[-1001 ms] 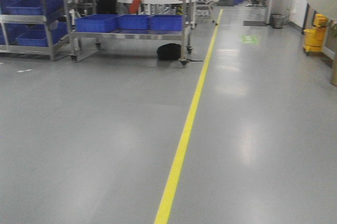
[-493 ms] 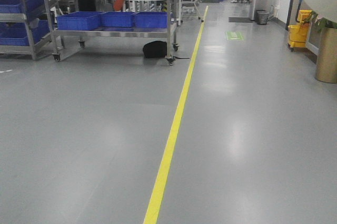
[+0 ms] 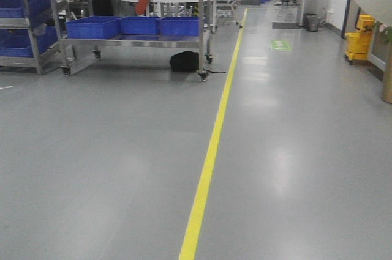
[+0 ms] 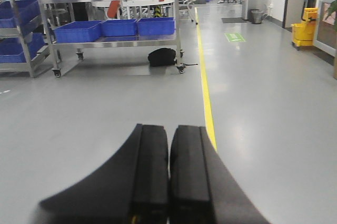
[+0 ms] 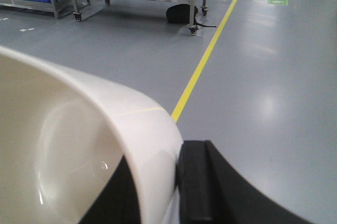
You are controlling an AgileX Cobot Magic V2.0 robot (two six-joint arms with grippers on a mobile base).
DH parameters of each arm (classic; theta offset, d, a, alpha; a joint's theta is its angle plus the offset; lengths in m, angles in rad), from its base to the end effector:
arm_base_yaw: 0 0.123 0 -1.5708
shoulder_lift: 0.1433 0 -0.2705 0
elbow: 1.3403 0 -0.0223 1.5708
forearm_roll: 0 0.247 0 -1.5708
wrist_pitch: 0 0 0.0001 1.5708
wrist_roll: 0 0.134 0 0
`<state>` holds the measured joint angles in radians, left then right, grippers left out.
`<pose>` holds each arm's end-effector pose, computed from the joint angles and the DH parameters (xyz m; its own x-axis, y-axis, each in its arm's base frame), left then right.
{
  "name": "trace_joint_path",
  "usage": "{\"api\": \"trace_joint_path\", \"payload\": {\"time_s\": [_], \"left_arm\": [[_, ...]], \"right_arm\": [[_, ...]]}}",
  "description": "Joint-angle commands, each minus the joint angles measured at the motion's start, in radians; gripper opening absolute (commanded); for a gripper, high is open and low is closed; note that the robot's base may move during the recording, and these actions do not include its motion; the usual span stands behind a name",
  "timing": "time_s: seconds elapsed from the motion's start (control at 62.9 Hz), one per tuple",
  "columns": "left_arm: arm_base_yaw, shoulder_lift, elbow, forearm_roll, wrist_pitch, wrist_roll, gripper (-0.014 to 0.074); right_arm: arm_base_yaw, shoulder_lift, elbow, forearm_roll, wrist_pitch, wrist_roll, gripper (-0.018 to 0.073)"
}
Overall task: Move white bin to right shelf second layer
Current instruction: 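Drive along the aisle past the blue crate racks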
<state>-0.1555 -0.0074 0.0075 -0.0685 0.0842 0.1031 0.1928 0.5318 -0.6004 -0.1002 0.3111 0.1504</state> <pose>0.1087 -0.0178 0.2037 0.0086 0.0339 -0.9994 0.1604 0.9864 0.0348 0.1595 0.0270 0.3318 -0.1591 0.0249 -0.9870 -0.1533 0.9869 0.0496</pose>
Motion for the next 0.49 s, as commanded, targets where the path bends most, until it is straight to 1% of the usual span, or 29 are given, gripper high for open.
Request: {"api": "trace_joint_path", "payload": {"time_s": [0.0, 0.477], "left_arm": [[-0.004, -0.014, 0.037, -0.005, -0.084, -0.004, 0.0085], [-0.004, -0.014, 0.037, -0.005, -0.084, -0.004, 0.0085]], "right_arm": [[-0.006, 0.003, -0.033, -0.006, -0.101, -0.003, 0.0057], [-0.006, 0.003, -0.033, -0.006, -0.101, -0.003, 0.0057]]}}
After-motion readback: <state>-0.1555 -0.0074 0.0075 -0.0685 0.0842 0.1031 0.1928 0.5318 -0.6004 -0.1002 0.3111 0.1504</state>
